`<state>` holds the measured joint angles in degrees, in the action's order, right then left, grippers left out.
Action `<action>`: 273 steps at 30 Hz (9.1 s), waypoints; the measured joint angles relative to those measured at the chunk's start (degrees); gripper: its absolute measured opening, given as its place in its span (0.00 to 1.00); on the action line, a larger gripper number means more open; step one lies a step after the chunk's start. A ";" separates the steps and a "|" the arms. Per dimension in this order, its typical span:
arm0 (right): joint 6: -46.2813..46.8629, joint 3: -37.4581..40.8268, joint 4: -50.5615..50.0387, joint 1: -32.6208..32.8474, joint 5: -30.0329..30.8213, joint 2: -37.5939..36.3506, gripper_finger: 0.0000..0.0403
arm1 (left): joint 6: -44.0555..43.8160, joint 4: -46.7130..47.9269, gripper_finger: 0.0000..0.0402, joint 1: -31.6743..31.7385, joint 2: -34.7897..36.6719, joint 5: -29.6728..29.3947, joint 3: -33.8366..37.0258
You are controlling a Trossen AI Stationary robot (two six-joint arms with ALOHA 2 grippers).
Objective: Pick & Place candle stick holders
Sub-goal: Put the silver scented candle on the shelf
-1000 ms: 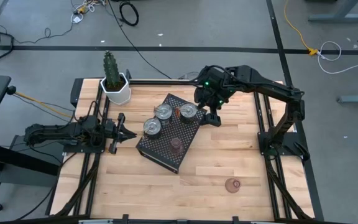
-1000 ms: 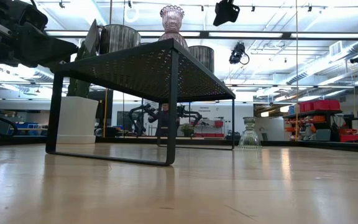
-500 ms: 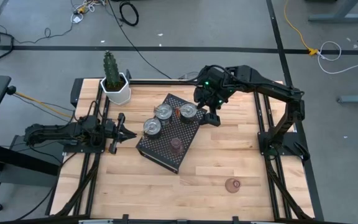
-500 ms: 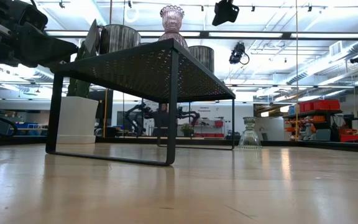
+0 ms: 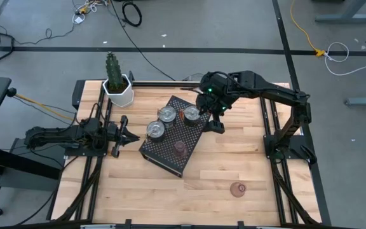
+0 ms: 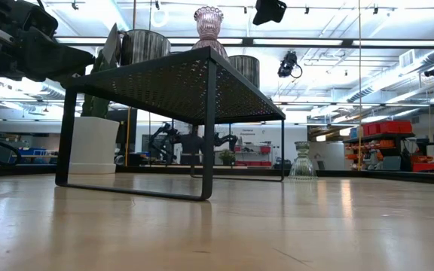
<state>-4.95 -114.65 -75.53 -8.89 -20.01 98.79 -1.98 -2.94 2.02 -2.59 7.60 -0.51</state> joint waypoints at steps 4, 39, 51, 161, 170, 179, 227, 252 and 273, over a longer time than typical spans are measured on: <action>-0.04 0.06 1.44 1.35 0.02 0.64 0.99 | 0.00 0.00 0.09 0.00 0.00 0.00 0.00; 3.59 13.99 6.50 2.62 9.96 2.33 0.51 | -0.01 0.00 0.09 -0.02 -0.01 0.00 -0.01; 6.22 13.99 5.69 2.43 17.75 2.33 0.28 | 0.00 0.00 0.09 -0.02 -0.02 0.00 -0.02; 11.62 19.30 23.10 1.51 24.08 2.24 0.00 | 0.00 0.00 0.09 0.00 -0.02 0.00 0.00; 7.50 19.30 26.72 1.45 24.24 2.24 0.00 | 0.00 0.00 0.09 -0.02 -0.02 0.00 -0.01; 7.45 19.30 22.64 1.25 23.82 1.98 0.00 | 0.00 0.00 0.09 -0.02 -0.02 0.00 -0.01; 5.90 19.36 26.86 -0.46 28.67 3.14 0.00 | -0.01 0.00 0.09 -0.01 -0.01 0.00 0.00; 5.41 19.36 32.32 -2.83 40.08 3.44 0.00 | 0.00 0.00 0.09 0.00 -0.02 0.00 0.00; 5.53 19.34 36.47 -4.80 35.57 3.44 0.00 | 0.00 0.00 0.09 -0.01 -0.01 0.00 -0.01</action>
<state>0.58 -95.31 -39.06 -13.69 15.56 102.24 -1.98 -2.94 2.01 -2.60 7.60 -0.53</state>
